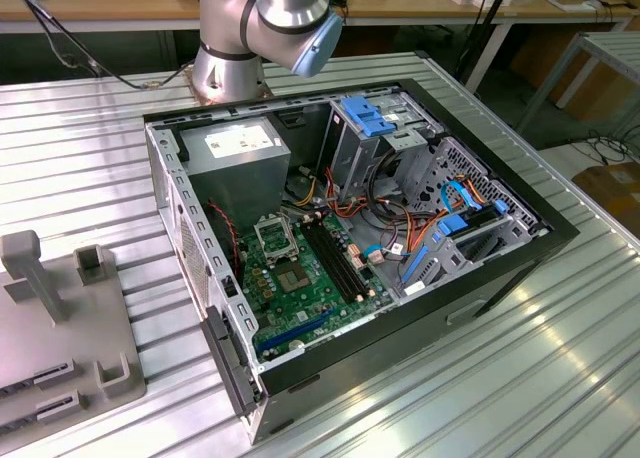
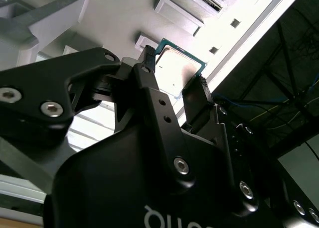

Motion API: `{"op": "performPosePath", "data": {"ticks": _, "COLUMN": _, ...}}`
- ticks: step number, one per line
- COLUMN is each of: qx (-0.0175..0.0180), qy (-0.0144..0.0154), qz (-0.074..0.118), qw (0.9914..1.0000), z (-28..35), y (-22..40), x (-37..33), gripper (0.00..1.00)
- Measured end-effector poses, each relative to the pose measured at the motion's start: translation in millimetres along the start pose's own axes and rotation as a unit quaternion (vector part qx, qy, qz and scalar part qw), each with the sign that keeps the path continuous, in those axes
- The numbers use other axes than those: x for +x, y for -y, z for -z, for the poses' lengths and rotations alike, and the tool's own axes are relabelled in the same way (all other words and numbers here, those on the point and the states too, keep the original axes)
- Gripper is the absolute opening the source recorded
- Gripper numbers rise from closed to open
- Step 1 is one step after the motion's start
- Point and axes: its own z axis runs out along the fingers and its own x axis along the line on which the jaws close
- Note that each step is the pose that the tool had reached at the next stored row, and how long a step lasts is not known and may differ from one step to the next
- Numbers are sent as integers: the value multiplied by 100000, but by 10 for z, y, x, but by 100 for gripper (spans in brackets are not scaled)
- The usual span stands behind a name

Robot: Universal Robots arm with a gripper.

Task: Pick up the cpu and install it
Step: 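Pick up the cpu and move it towards the insertion slot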

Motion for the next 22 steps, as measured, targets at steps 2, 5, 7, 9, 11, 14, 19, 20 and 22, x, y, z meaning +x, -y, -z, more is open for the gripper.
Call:
{"op": "performPosePath", "data": {"ticks": 2, "qx": -12, "qy": -7, "qz": 1, "qw": 100000, "z": 13, "y": 0, "x": 0, "gripper": 47}}
{"op": "performPosePath", "data": {"ticks": 5, "qx": -14, "qy": -2, "qz": 1, "qw": 100000, "z": 27, "y": 0, "x": 0, "gripper": 47}}
{"op": "performPosePath", "data": {"ticks": 7, "qx": -10, "qy": -18, "qz": 2, "qw": 100000, "z": 39, "y": 0, "x": 1, "gripper": 47}}
{"op": "performPosePath", "data": {"ticks": 9, "qx": -16, "qy": -27, "qz": 2, "qw": 100000, "z": 57, "y": 0, "x": 1, "gripper": 47}}
{"op": "performPosePath", "data": {"ticks": 11, "qx": -20, "qy": -38, "qz": 0, "qw": 100000, "z": 67, "y": 0, "x": 1, "gripper": 47}}
{"op": "performPosePath", "data": {"ticks": 14, "qx": -18, "qy": -77, "qz": 0, "qw": 100000, "z": 79, "y": 0, "x": 1, "gripper": 47}}
{"op": "performPosePath", "data": {"ticks": 19, "qx": -16, "qy": -163, "qz": 2, "qw": 100000, "z": 101, "y": 0, "x": 0, "gripper": 47}}
{"op": "performPosePath", "data": {"ticks": 20, "qx": -20, "qy": -181, "qz": 1, "qw": 100000, "z": 105, "y": 0, "x": 0, "gripper": 47}}
{"op": "performPosePath", "data": {"ticks": 22, "qx": -20, "qy": -240, "qz": 2, "qw": 100000, "z": 115, "y": 0, "x": -1, "gripper": 47}}
